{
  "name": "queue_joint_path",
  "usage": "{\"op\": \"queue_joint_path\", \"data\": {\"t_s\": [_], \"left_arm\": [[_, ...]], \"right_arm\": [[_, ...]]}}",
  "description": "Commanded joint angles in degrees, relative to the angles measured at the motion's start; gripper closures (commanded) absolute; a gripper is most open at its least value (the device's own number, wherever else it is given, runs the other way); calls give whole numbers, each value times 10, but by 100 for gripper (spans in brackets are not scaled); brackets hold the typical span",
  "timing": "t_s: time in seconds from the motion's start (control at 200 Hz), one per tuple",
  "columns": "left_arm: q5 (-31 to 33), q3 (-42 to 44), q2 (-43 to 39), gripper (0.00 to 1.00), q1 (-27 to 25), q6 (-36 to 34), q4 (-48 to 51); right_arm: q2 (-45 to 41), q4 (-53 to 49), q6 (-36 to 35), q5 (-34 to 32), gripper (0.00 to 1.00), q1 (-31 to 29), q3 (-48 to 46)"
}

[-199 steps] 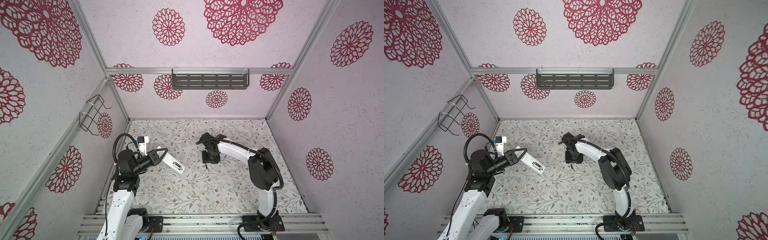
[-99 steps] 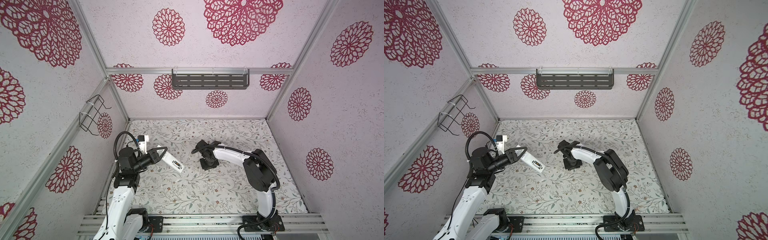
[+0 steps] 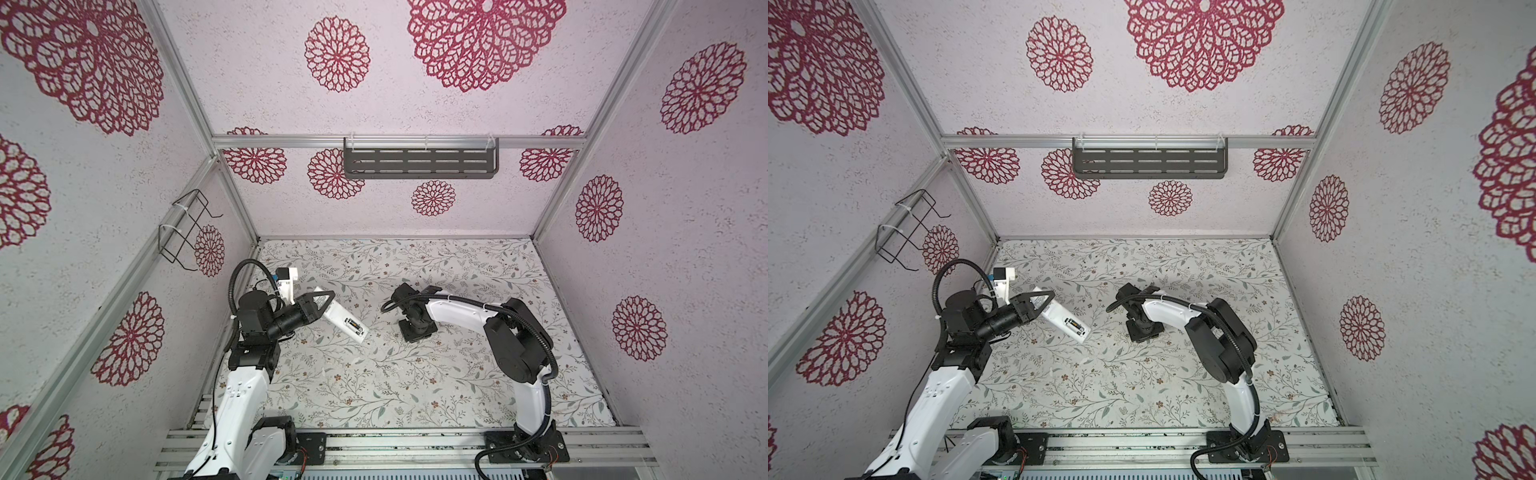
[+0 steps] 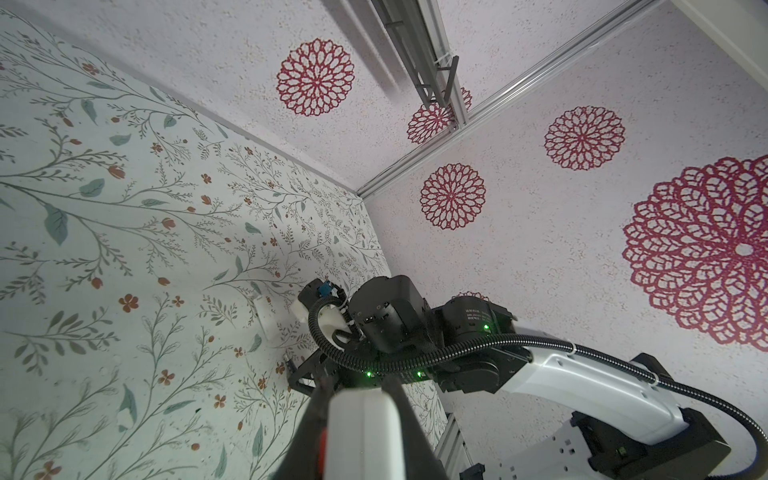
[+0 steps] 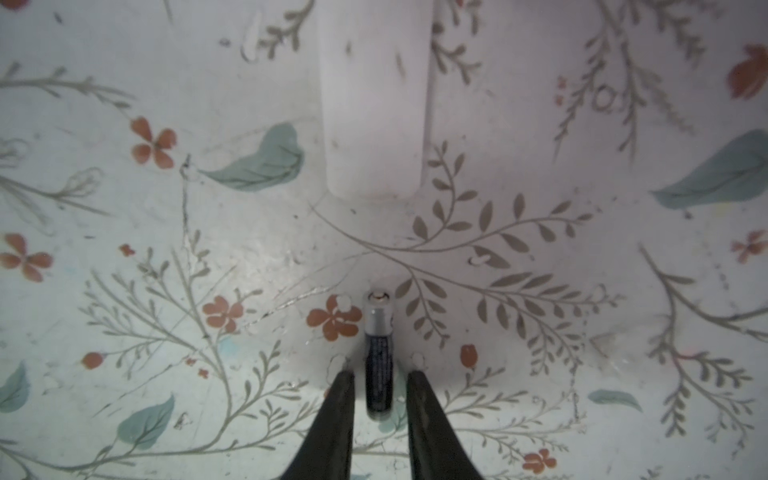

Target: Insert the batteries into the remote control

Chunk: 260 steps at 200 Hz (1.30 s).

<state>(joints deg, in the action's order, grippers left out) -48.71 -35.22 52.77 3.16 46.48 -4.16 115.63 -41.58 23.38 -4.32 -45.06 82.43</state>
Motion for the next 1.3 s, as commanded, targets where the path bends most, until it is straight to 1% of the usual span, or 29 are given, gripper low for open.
{"op": "queue_joint_path", "data": {"t_s": [0.0, 0.72, 0.815, 0.951, 1.081, 1.196, 1.296], "left_arm": [[0, -15, 2, 100, 4, -11, -22], [-4, -13, 2, 100, 5, -18, -15], [-3, -12, 3, 100, 5, -18, -16], [-1, -9, 6, 100, 6, -17, -19], [-4, -3, 14, 100, 4, -7, -32], [-9, 1, 22, 100, 0, 0, -37], [-2, 7, 26, 100, -7, 1, -37]], "right_arm": [[12, -5, -16, -7, 74, 1, 18], [40, -3, -35, -24, 82, 16, 51], [38, -3, -35, -23, 85, 16, 47], [26, 10, -34, -19, 93, 16, 34], [-4, 61, -52, -12, 98, 16, 9], [-54, 130, -70, -18, 98, 16, -26], [-111, 211, -83, 4, 98, 15, -72]]}}
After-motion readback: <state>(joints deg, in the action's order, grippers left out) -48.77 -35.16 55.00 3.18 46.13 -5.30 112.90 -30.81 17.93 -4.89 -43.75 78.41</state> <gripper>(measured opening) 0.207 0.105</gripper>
